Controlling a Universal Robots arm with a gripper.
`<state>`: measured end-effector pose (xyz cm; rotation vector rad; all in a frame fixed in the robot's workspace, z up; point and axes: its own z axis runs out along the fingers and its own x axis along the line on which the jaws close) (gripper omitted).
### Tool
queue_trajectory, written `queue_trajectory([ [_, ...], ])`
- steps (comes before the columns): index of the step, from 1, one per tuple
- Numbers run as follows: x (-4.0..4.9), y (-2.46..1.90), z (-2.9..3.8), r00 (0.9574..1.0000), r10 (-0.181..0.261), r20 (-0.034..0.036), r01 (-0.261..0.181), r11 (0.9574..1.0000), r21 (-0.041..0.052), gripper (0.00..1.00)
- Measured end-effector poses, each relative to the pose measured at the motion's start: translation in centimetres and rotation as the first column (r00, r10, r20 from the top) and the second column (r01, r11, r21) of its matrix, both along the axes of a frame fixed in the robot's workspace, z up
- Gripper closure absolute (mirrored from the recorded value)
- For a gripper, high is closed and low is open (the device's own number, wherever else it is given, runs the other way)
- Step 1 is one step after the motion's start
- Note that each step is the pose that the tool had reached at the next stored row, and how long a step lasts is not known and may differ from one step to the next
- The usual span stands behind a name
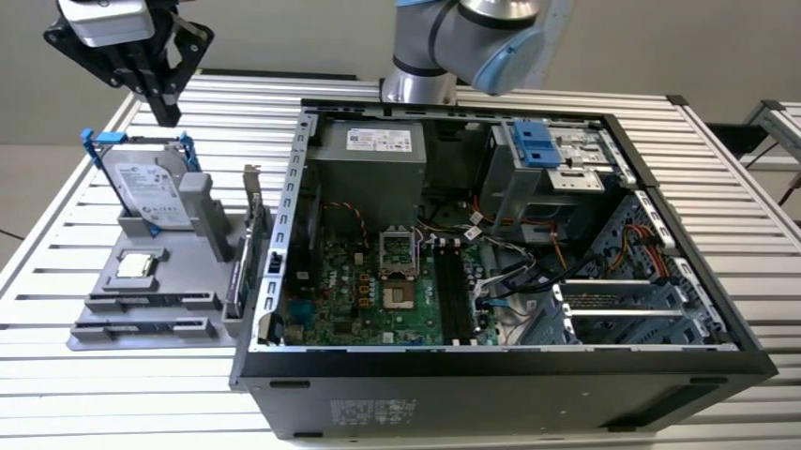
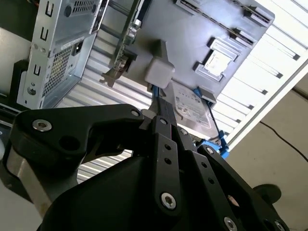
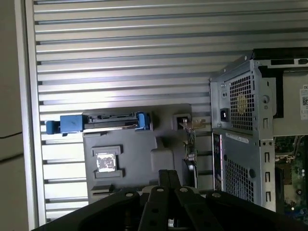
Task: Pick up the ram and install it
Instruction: 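Reach for the ram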
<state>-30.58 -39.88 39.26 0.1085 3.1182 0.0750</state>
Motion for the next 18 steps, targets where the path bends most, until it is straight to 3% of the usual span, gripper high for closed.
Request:
queue_trajectory([
  [18, -1.8, 0.0, 0.0, 1.0, 0.0, 0.0, 0.0, 1.0, 0.0, 1.0],
])
